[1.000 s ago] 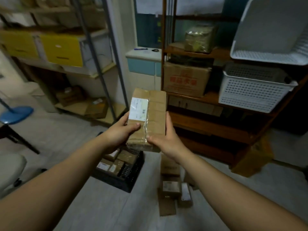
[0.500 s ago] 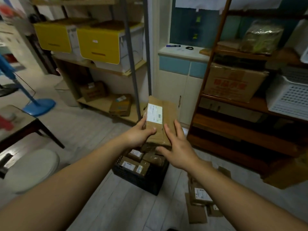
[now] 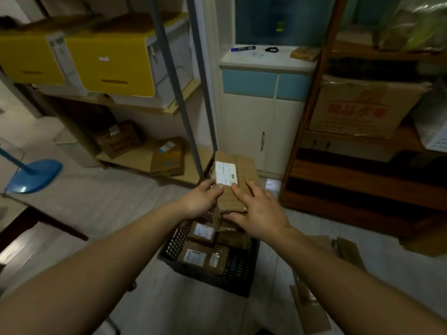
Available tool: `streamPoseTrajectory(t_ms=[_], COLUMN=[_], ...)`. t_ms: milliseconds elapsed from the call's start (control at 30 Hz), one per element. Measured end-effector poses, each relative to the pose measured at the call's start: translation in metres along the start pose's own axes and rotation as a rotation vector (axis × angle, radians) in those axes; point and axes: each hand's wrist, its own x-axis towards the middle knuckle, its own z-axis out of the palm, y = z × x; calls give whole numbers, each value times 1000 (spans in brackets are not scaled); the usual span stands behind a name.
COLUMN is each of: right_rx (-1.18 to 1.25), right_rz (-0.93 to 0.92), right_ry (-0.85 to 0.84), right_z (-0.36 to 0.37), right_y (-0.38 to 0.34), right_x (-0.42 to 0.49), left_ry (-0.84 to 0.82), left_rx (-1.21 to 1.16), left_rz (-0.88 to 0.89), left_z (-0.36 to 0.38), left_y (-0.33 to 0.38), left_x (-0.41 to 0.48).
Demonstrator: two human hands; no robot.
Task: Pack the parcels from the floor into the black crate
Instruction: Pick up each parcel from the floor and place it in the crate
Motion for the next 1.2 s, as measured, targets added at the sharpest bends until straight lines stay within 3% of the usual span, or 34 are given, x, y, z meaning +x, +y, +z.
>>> streamPoseTrajectory(t_ms=[267,467,633,967,1200], right_rx=[5,5,-1,-20,-73], right_rz=[187,351,392,417,420], right_ry=[32,-4,-86,-281,-386], right_z=[41,107,160,384,535], right_y=[-25,-81,-82,47,138], right_x=[35,63,73,92,102], left_ry=[-217,-451,-590,-650,-698], left_rx=[129,72,32,143,505], left_rz=[124,140,124,23,178], left_z=[-36,-85,-84,46,118], left_y=[-21,-88,-145,-353,-489], left_x=[80,133,177,332,442])
